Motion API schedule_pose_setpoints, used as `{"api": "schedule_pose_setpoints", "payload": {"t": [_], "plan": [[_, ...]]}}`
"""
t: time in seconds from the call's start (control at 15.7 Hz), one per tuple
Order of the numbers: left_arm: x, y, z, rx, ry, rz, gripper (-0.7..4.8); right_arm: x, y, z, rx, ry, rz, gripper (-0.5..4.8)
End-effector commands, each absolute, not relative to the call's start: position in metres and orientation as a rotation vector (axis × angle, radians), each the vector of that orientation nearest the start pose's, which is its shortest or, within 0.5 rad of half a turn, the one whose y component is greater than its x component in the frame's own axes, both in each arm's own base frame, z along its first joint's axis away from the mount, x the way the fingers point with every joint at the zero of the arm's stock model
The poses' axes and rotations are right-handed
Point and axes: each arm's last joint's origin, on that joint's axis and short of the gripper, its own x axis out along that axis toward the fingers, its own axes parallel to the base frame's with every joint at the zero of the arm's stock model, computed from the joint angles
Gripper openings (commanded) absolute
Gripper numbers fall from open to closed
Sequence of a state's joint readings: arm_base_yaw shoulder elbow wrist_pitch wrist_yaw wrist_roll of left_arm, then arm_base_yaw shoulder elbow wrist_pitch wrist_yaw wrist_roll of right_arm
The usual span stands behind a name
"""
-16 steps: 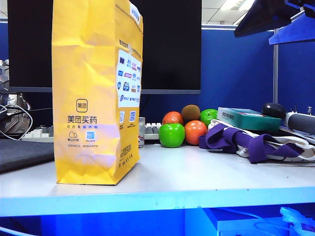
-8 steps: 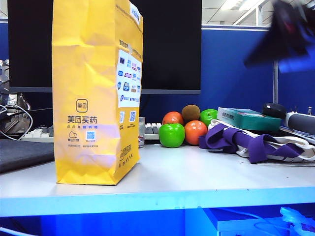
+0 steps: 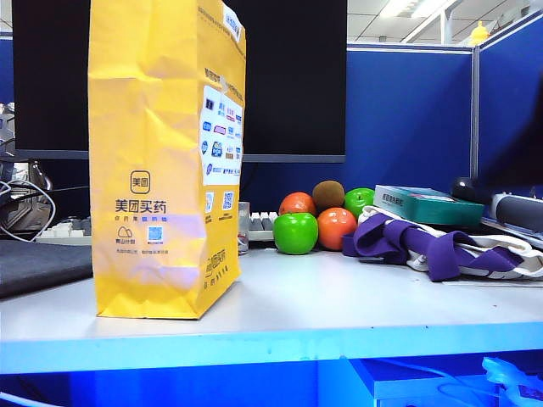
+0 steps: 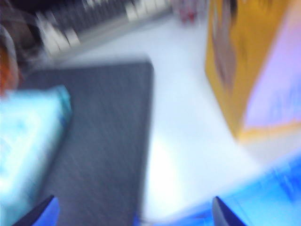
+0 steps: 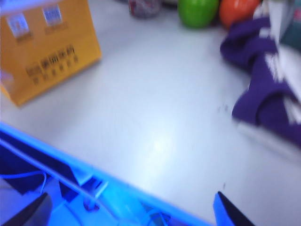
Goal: Pick up the transparent tape and throw it into the yellow paper bag.
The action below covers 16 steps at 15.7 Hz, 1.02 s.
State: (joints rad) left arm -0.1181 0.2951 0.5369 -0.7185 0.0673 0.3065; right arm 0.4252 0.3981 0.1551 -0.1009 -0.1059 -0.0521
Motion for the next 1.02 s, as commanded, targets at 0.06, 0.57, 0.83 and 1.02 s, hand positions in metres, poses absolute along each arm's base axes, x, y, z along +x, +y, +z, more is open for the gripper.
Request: {"api": "schedule_pose_setpoints", "payload": {"t": [0.06,0.57,0.83,1.02], "plan": [[0.071,-0.011,0.244,0.361,0.391,-0.280,4.31,0.106,0.051,0.165,-0.104,0.330,0.536,4.79],[0.060,-0.010,0.218,0.372,0.319,-0.273,4.31,0.088,0.043,0.148,-0.085,0.214,0.533,4.79],[0.061,-0.010,0.178,0.360,0.468,-0.306,4.31,0.086,0.042,0.152,-0.076,0.156,0.531,4.79],[0.063,-0.010,0.167,0.360,0.502,-0.312,4.31,0.087,0.042,0.150,-0.073,0.138,0.524,4.79]]}}
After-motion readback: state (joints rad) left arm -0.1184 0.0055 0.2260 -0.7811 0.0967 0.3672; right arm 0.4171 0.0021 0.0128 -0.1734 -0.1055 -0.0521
